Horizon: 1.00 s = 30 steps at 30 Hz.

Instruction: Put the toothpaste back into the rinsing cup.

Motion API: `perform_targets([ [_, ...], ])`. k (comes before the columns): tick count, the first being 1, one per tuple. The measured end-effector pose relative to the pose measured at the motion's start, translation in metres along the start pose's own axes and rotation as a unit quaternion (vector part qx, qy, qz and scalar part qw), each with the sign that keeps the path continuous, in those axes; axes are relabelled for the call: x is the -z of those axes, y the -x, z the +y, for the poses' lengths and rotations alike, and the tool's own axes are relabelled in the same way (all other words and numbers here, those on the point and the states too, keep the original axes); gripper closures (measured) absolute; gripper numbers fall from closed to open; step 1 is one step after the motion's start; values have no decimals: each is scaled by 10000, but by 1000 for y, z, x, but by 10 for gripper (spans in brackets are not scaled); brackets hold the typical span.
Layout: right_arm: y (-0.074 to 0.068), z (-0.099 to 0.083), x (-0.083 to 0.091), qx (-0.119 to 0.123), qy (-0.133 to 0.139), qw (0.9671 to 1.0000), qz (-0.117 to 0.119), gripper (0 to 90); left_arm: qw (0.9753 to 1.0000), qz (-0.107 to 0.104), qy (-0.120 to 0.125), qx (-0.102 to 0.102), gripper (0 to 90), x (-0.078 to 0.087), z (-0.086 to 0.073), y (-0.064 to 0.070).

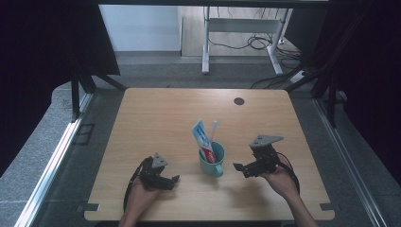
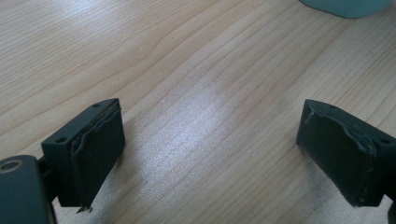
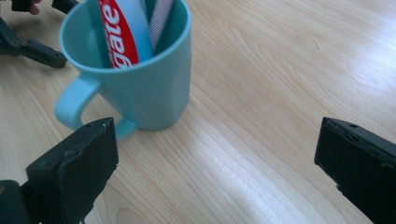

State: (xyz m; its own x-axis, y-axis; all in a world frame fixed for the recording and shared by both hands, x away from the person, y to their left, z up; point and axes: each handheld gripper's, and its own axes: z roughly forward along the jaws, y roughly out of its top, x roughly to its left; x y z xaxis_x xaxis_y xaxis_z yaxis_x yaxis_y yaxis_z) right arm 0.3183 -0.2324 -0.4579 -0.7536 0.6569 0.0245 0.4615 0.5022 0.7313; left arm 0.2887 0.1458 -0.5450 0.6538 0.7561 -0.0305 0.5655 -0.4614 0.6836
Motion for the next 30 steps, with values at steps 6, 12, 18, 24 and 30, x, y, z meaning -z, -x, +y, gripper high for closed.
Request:
perform_targets([
  [6,9,-14,4,-88,-50,9998,-189,0,10000,4,1,6,77,0,0,0],
  [12,19,-27,8,-159,-111,9990,-392,0,10000,2,-18,-14,77,0,0,0],
  [18,25,-42,9,-238,-157,9981,-551,0,10000,7,-12,0,77,0,0,0],
  [24,27,-58,6,-367,-184,9973,-610,0,10000,8,-10,3,77,0,0,0],
  [30,27,-76,0,-504,-209,9964,-654,0,10000,10,-10,2,77,0,0,0],
])
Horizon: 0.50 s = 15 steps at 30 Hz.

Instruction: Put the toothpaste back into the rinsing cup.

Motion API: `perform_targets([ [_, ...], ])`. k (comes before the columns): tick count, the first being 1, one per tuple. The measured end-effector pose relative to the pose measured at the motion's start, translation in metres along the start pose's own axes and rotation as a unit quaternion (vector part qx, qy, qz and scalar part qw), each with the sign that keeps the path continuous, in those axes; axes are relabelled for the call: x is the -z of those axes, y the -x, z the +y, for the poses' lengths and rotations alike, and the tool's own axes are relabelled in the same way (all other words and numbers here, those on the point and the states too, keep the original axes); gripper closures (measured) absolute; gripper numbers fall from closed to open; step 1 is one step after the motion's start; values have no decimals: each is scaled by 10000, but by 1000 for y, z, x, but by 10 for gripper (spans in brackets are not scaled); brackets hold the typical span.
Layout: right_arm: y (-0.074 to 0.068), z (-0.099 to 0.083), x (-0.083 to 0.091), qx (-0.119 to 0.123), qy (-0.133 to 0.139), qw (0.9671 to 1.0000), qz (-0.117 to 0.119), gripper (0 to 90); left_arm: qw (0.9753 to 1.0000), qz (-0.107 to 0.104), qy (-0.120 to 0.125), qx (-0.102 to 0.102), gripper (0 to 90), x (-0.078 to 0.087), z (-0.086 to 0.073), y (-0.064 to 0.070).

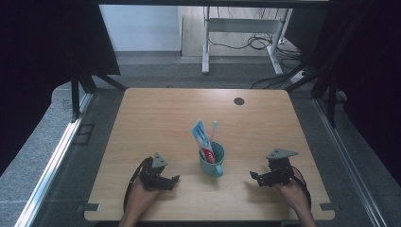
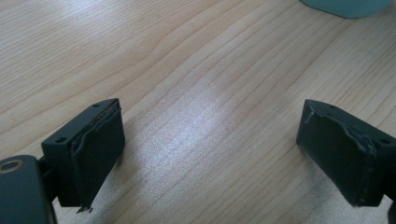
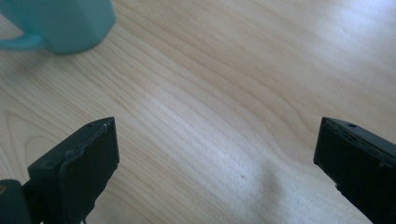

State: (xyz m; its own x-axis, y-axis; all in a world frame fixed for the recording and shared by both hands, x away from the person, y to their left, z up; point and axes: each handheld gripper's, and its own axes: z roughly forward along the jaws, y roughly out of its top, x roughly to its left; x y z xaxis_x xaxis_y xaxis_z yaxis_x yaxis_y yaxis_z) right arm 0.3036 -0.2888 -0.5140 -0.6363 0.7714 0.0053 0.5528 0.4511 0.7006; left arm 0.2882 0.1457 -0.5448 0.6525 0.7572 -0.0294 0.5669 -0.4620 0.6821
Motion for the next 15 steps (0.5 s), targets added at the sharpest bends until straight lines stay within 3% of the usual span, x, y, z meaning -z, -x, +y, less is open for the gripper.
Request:
perform_targets([
  [11,4,-26,-11,-94,-133,9998,-134,0,10000,0,-1,0,77,0,0,0],
  [15,5,-30,-11,-134,16,9998,-135,0,10000,-1,0,0,77,0,0,0],
])
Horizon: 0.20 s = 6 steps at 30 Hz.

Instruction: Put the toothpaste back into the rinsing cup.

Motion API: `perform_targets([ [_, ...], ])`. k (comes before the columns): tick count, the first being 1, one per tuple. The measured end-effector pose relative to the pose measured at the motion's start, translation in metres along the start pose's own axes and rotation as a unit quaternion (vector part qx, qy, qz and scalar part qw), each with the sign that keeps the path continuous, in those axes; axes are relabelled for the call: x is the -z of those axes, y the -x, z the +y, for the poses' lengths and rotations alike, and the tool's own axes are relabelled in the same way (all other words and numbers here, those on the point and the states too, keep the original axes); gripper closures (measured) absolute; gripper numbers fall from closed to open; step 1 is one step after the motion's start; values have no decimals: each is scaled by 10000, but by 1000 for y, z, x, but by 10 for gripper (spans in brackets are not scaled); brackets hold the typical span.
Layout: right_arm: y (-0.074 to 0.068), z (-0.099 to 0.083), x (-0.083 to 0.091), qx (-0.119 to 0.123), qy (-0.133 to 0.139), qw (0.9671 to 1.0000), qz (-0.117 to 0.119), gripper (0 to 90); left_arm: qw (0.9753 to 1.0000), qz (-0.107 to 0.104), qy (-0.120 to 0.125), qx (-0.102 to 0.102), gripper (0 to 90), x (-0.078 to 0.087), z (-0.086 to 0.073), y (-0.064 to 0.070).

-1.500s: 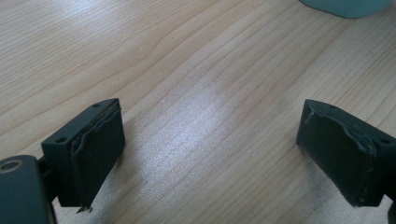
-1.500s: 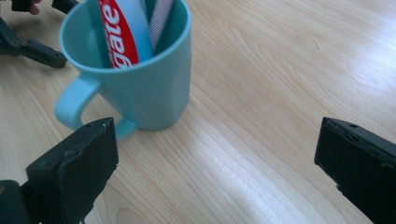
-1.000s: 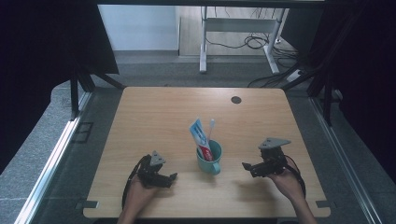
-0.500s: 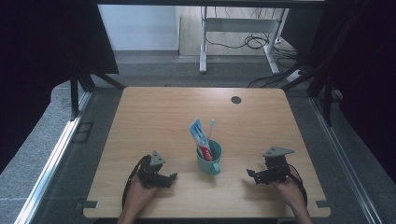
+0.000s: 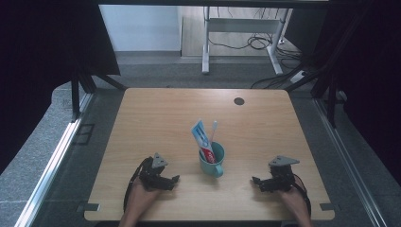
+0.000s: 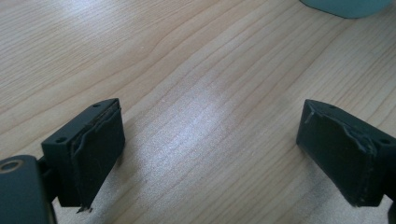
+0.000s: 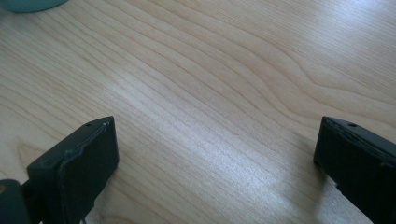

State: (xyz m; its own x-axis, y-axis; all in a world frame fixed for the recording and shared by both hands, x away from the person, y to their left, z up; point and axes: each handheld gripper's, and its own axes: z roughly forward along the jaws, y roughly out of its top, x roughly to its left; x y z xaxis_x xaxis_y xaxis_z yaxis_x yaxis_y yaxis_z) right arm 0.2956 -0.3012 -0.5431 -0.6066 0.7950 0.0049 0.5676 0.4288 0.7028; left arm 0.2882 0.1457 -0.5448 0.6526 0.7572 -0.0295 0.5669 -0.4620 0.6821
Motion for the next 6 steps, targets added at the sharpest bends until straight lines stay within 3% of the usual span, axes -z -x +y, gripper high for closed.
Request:
perform_targets([
  [6,0,-1,1,4,5,10000,4,0,10000,0,0,-5,77,0,0,0],
])
